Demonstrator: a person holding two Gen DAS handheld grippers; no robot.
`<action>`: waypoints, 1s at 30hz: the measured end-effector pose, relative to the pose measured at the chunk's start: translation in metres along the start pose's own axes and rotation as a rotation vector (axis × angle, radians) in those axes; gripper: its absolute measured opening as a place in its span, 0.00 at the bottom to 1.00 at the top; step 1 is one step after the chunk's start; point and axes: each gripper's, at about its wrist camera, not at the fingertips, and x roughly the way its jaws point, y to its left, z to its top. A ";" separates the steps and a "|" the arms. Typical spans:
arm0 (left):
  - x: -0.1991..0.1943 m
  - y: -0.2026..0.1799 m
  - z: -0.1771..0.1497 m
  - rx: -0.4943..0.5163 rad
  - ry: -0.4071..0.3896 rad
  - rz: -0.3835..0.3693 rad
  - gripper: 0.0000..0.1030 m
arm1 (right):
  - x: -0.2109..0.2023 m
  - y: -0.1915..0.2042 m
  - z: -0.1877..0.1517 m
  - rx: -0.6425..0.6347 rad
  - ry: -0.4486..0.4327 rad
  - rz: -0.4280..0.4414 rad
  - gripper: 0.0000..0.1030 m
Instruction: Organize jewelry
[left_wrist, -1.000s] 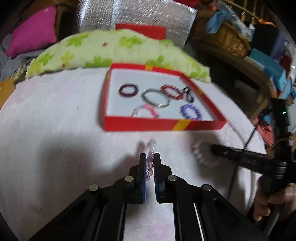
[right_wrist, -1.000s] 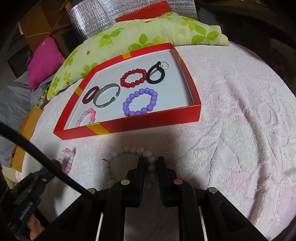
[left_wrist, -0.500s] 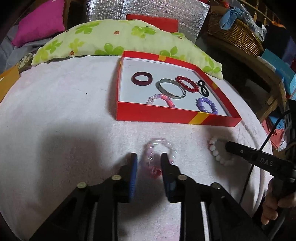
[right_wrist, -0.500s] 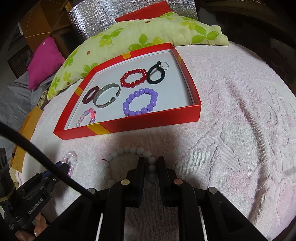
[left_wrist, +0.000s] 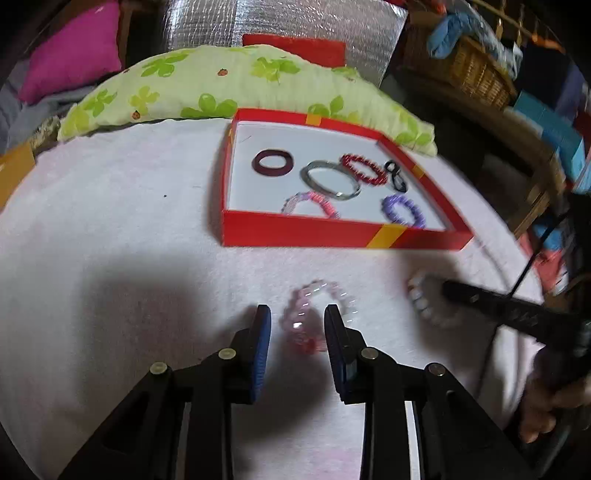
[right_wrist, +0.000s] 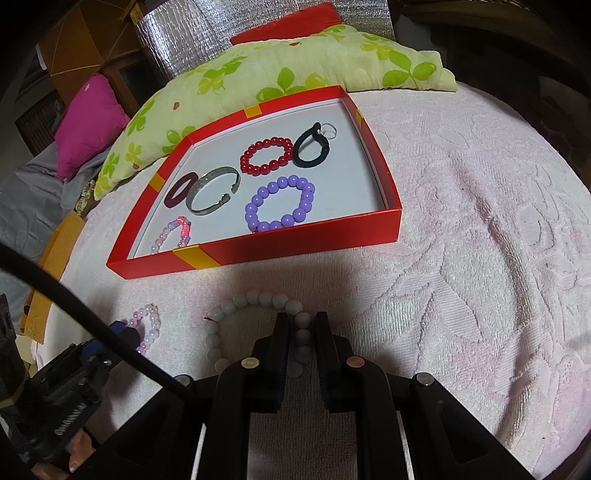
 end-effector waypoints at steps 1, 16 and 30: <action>-0.002 -0.001 0.001 -0.001 -0.006 -0.014 0.33 | 0.000 0.000 0.000 0.000 0.000 0.000 0.17; 0.009 -0.015 -0.005 0.105 0.020 0.015 0.21 | 0.001 0.000 0.001 -0.005 -0.003 0.000 0.17; -0.006 -0.014 0.001 0.088 -0.033 -0.023 0.08 | -0.003 0.003 0.000 -0.046 0.003 0.006 0.15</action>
